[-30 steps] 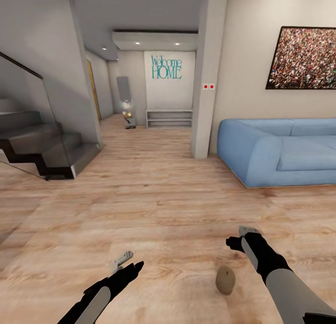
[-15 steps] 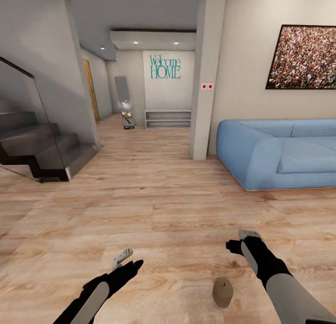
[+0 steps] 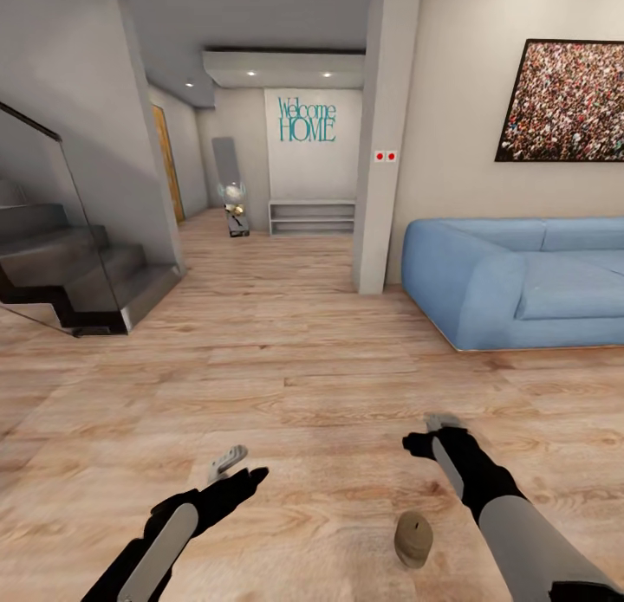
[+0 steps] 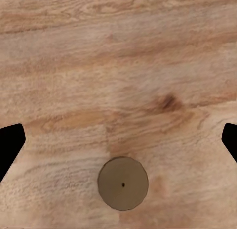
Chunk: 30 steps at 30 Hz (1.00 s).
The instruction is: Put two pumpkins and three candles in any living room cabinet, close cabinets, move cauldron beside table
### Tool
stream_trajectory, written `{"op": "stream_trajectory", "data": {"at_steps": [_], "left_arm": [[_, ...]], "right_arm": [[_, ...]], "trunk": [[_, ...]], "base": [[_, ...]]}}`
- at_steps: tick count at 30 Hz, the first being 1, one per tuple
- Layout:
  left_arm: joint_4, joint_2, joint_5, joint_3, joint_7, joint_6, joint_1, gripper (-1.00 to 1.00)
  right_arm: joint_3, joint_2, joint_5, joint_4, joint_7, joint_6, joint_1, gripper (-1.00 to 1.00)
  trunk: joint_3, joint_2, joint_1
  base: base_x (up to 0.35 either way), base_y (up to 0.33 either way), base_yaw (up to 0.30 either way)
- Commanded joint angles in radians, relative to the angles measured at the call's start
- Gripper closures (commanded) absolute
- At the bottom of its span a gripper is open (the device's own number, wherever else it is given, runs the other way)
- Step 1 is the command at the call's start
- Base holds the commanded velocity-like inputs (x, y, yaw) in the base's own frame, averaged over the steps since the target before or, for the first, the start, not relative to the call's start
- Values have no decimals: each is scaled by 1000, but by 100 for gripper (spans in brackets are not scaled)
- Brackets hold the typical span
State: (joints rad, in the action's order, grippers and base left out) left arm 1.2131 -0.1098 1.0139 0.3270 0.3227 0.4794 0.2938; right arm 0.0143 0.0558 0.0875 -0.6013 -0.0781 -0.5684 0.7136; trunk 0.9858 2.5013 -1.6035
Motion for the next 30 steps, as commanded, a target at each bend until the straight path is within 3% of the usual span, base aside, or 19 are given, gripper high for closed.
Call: {"op": "stream_trajectory", "data": {"at_steps": [1,11,19,30], "left_arm": [[7,-1,11,-3,16,6,1,-100],[62,-1,11,-58,37,62,1,-100],[62,-1,11,-58,37,82,1,-100],[1,-27,5,4,-24,21,-37,-100]], "right_arm": [[-6,-6,9,-2,-3,-9,6,-100],[-9,-15,9,-2,-3,-9,62,-100],[-9,-15,9,-2,-3,-9,62,-100],[25,6,9,-63,-35,16,-1,-100]], "trunk": [[1,0,0],[1,0,0],[1,0,0],[44,3,-5]], "base": [[0,0,0],[0,0,0],[0,0,0],[0,0,0]]}}
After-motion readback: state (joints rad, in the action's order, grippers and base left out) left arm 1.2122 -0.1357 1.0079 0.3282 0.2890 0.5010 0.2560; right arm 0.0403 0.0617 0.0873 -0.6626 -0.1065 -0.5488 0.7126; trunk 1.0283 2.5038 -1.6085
